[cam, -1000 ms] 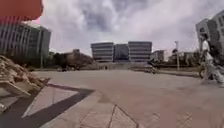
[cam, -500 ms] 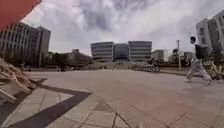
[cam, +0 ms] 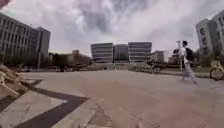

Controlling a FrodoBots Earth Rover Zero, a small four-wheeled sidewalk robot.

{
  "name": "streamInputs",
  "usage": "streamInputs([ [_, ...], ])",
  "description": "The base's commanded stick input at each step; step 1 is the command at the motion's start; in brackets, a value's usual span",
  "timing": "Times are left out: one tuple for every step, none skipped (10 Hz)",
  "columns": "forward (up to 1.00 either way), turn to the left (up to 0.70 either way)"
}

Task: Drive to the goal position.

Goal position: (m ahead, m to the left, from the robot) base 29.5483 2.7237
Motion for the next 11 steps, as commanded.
streamInputs([
  [0.70,0.00],
  [0.70,0.00],
  [0.70,0.00],
  [0.70,0.00],
  [0.70,0.00],
  [0.70,0.00],
  [0.70,0.00],
  [0.70,0.00],
  [0.70,0.00],
  [0.70,0.00],
  [0.70,0.00],
])
